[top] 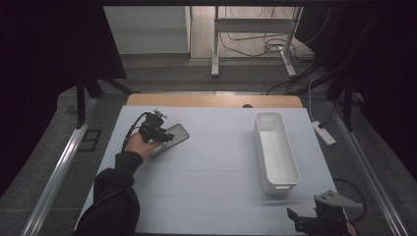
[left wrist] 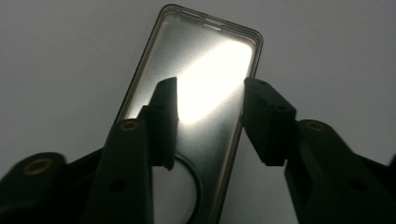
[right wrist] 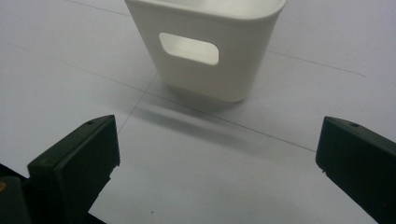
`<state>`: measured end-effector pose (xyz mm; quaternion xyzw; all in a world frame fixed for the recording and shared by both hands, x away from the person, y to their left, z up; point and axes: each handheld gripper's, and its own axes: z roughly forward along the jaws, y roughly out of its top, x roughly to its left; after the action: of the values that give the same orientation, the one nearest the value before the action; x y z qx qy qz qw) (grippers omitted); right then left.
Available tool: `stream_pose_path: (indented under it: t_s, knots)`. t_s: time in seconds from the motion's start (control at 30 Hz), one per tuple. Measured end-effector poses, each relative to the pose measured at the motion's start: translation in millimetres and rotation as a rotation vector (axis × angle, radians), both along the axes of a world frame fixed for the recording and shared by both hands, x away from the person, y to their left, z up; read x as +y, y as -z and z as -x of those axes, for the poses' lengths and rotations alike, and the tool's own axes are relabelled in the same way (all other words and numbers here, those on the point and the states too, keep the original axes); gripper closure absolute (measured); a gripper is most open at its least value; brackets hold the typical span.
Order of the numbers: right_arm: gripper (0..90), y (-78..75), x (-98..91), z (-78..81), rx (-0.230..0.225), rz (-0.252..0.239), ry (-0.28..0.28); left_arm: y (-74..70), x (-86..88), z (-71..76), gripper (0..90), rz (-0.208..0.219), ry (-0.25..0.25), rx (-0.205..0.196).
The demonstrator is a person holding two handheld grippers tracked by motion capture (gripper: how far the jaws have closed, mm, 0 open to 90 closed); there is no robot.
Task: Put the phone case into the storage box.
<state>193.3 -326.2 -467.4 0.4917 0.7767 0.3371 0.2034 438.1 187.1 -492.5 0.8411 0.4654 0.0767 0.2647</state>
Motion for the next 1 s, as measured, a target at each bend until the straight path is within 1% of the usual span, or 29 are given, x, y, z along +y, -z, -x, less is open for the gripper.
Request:
stream_pose_path:
  t_s: [0.03,0.07,0.1,0.17,0.2,0.27,0.33,0.43,0.47,0.57,0.83,1.0]
  knots:
    - [0.0,0.0,0.0,0.0,0.000,0.000,0.000,0.0,0.0,0.0,64.3,0.000,0.000,0.000]
    - [0.0,0.0,0.0,0.0,0.000,0.000,0.000,0.5,-1.5,-0.7,64.3,0.000,0.005,0.006]
    - [0.0,0.2,0.3,0.0,-0.001,0.000,-0.001,1.3,-3.5,-1.7,76.5,0.003,0.014,0.013]
    - [0.0,0.2,0.4,0.0,-0.002,0.003,-0.002,1.6,-5.9,-2.8,86.1,0.001,0.019,0.015]
    - [0.0,0.2,0.4,0.0,-0.002,0.003,-0.002,1.6,-5.9,-2.8,88.7,0.001,0.019,0.015]
    - [0.0,0.2,0.5,0.0,-0.002,0.004,-0.002,2.4,-8.7,-4.4,88.8,0.004,0.022,0.020]
    - [0.1,0.2,0.5,0.0,-0.002,0.004,-0.003,3.1,-11.9,-6.0,88.8,-0.011,0.034,0.031]
    - [0.1,0.1,0.5,0.0,0.000,0.007,-0.003,3.4,-14.4,-7.5,88.9,-0.014,0.035,0.029]
    - [0.2,0.3,0.7,0.0,-0.001,0.006,-0.003,3.6,-15.6,-8.2,88.9,-0.008,0.036,0.032]
    - [0.3,0.3,0.7,0.0,-0.001,0.007,-0.002,5.5,-19.0,-9.9,88.9,-0.018,0.034,0.036]
    - [0.6,0.2,0.6,-0.1,0.002,0.010,0.000,12.9,-21.3,-13.3,88.9,-0.010,0.010,0.042]
    - [0.7,0.3,0.9,-0.2,0.004,0.011,0.001,19.2,-21.4,-12.9,88.9,-0.014,0.010,0.051]
